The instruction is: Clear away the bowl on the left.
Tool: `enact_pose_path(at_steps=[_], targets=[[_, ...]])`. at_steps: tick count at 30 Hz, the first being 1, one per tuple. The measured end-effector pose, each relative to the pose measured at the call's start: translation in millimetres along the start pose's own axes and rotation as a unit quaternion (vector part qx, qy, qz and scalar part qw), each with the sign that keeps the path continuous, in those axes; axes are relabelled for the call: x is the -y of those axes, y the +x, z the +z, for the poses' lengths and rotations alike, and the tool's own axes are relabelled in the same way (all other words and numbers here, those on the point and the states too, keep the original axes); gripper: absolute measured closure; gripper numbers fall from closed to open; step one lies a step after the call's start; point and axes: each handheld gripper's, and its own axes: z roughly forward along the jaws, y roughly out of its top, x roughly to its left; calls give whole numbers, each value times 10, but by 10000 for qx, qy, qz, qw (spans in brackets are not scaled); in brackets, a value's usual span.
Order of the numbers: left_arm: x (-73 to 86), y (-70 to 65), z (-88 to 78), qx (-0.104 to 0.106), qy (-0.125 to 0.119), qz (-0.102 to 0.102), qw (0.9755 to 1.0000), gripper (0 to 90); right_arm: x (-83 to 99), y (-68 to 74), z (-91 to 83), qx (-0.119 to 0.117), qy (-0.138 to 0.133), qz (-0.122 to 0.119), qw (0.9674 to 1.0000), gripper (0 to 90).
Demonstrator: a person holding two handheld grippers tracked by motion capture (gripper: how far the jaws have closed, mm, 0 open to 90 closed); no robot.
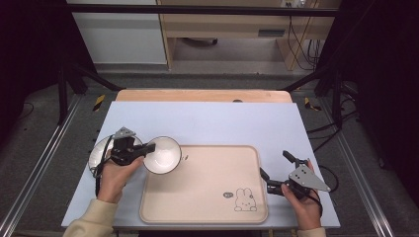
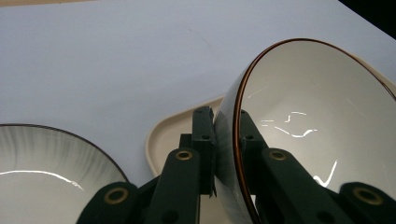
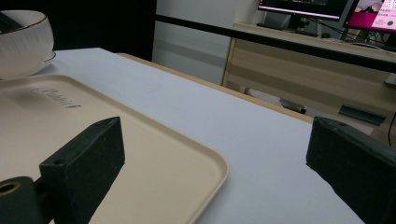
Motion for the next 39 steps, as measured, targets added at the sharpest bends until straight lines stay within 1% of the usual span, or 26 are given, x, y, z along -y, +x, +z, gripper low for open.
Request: enact_pose_path(at_steps=[3,8,12,15,17,19,20,22,25,26,31,39], targets=[[-7,-47,34,27,32,46,10000,820,1,-2,-4,1,12,0,10000,45],[-28,-144,92,141,61,122,9998,819,-1,6,1,-8,17,-19,10000,45],[-38,-203,144,243,60,81,9997,819,-1,-1,-6,-1,-2,-7,10000,46],[-62,-231,175,397,5,-32,9992,819,0,-9,-12,7,-15,13,10000,47],[-78,-251,190,426,27,15,9991,820,2,-5,-10,8,-4,25,10000,47],[-88,-279,222,395,85,95,9991,819,4,-4,-6,-3,-1,0,10000,47],[-88,-290,240,408,109,94,9991,819,4,-3,-5,-8,3,-8,10000,47],[-83,-316,277,459,138,109,9988,820,3,-1,-6,-16,11,-8,10000,47],[-64,-367,343,608,183,66,9980,819,3,-1,-9,-9,0,6,10000,47],[-60,-378,352,610,197,57,9979,819,3,-1,-9,-9,0,3,10000,47],[-46,-464,438,658,351,183,9971,819,-2,7,-8,-18,-6,-40,10000,48],[-27,-613,549,843,496,321,9947,819,1,4,-11,-27,0,-25,10000,49]])
